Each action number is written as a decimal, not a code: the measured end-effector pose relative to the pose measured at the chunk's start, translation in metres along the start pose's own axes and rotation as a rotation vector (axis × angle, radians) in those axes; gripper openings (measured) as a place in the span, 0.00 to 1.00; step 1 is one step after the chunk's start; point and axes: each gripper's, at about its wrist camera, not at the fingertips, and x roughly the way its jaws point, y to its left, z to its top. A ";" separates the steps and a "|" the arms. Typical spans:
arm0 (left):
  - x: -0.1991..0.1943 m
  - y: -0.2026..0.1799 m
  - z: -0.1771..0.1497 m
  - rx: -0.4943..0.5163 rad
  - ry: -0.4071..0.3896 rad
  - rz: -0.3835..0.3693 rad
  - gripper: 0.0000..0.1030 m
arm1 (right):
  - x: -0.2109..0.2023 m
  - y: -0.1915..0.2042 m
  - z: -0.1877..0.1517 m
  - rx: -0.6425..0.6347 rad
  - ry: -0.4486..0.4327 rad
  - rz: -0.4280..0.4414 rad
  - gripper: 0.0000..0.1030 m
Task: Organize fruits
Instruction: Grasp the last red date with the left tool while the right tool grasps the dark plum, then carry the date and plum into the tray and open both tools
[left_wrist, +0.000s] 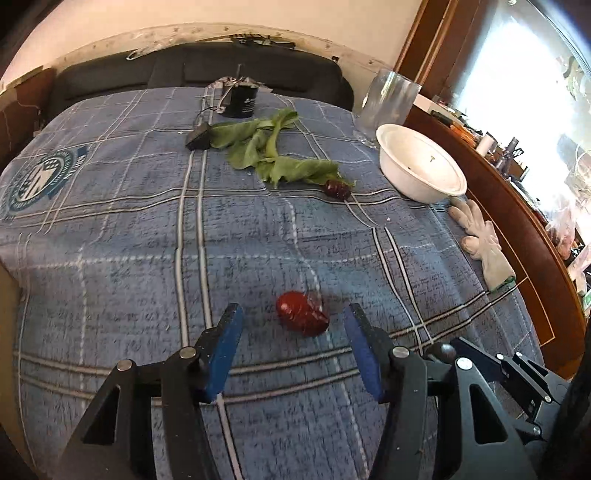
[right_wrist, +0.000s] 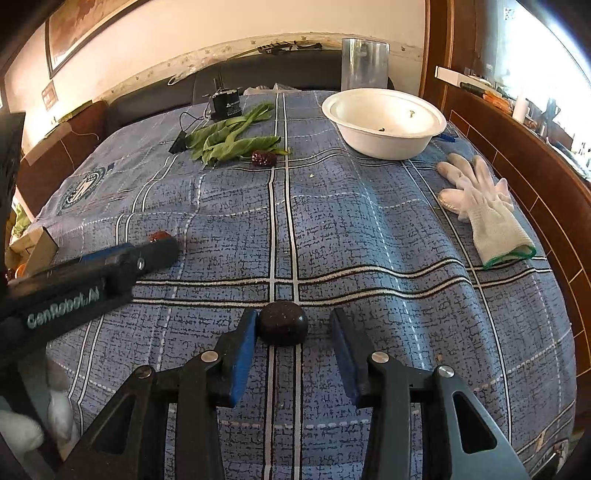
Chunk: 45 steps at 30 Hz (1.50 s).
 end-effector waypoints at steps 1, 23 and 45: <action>0.001 -0.001 0.001 0.010 -0.005 -0.002 0.54 | 0.000 0.001 0.000 -0.004 0.000 -0.004 0.42; -0.011 0.007 -0.007 0.012 -0.039 -0.002 0.29 | -0.014 -0.004 -0.004 0.048 -0.037 0.101 0.27; -0.029 0.030 0.001 -0.092 -0.059 -0.050 0.29 | -0.001 -0.013 0.001 0.131 -0.017 0.184 0.53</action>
